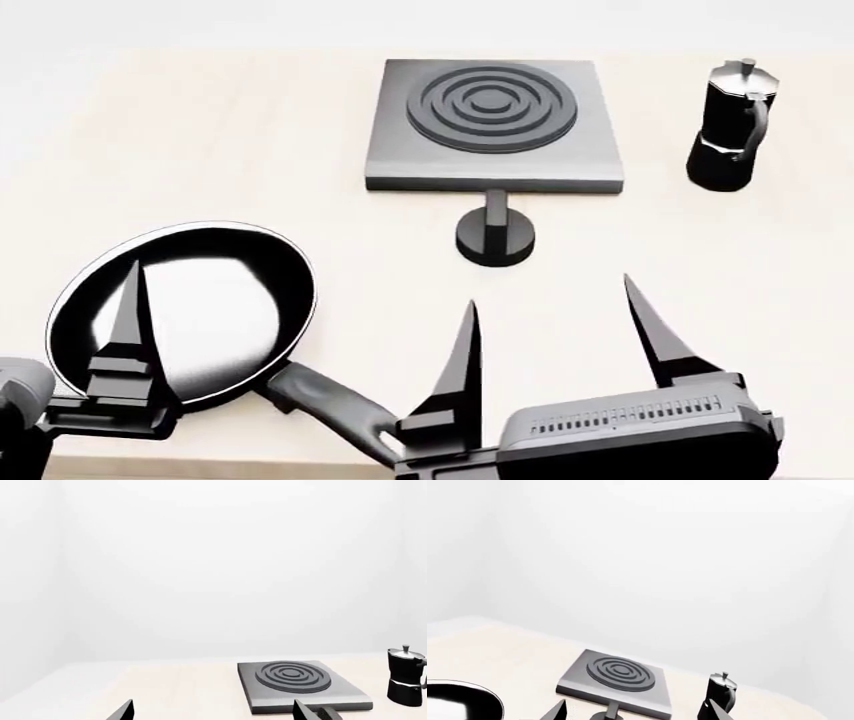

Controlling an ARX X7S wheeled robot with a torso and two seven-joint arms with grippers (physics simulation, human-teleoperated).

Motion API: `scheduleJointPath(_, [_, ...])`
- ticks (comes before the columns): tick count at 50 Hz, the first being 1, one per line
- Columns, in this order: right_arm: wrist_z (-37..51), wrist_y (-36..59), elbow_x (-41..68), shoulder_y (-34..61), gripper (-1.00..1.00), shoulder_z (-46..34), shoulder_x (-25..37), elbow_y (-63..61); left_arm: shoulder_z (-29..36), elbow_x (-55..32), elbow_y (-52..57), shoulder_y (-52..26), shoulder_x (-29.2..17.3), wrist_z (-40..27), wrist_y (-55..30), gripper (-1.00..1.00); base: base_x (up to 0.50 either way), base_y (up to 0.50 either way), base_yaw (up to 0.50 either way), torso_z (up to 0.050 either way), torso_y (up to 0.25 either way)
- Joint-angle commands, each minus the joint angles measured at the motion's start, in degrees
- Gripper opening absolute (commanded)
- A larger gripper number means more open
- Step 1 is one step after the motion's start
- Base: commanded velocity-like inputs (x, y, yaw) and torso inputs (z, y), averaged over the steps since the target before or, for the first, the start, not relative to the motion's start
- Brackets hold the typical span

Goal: Turn on the stove.

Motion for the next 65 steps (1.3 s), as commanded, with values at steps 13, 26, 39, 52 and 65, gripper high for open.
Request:
scheduleJointPath(13, [0.2, 1.1, 0.2, 0.5, 1.00, -1.0, 0.6, 0.2, 0.4, -0.5, -0.1, -0.1, -0.5, -0.6, 0.3, 1.00, 0.00, 0.00, 0.00, 0.000, 0.000])
scheduleJointPath(26, [0.6, 0.5, 1.2, 0.2, 1.00, 0.0, 0.1, 0.5, 0.6, -0.8, -0.6, 0.0, -0.8, -0.8, 0.8, 1.00, 0.26, 0.00, 0.00, 0.000, 0.000])
scheduleJointPath(39, [0.9, 0.4, 1.5, 0.3, 1.00, 0.0, 0.3, 0.4, 0.9, -1.0, -0.7, -0.1, -1.0, -1.2, 1.0, 1.00, 0.29, 0.00, 0.00, 0.000, 0.000])
scheduleJointPath(52, [1.2, 0.8, 1.8, 0.4, 1.00, 0.0, 0.5, 0.0, 1.0, -1.4, -0.3, -0.2, -1.3, -1.6, 0.7, 1.00, 0.29, 0.00, 0.00, 0.000, 0.000])
scheduleJointPath(65, [1.4, 1.0, 2.0, 0.5, 1.00, -0.2, 0.7, -0.1, 1.1, -1.7, -0.1, -0.3, -1.6, -2.0, 0.6, 1.00, 0.29, 0.00, 0.00, 0.000, 0.000])
